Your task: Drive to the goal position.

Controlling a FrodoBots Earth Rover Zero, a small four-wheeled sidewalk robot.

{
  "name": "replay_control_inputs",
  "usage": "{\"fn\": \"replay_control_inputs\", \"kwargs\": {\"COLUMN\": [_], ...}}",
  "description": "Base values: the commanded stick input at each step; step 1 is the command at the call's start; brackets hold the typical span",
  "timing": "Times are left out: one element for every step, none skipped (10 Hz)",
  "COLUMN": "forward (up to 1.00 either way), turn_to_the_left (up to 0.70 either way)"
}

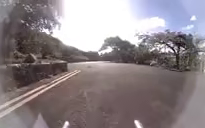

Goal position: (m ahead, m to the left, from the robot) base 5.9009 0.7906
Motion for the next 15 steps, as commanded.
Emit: {"fn": "replay_control_inputs", "kwargs": {"forward": [0.7,0.7,0.7,0.7,0.7,0.7,0.7,0.7,0.7,0.7,0.7,0.7,0.7,0.7,0.7], "turn_to_the_left": [0.0,0.0,0.0,0.0,0.0,0.04,0.07,0.09,0.1,0.1,0.03,0.02,0.0,0.0,0.0]}}
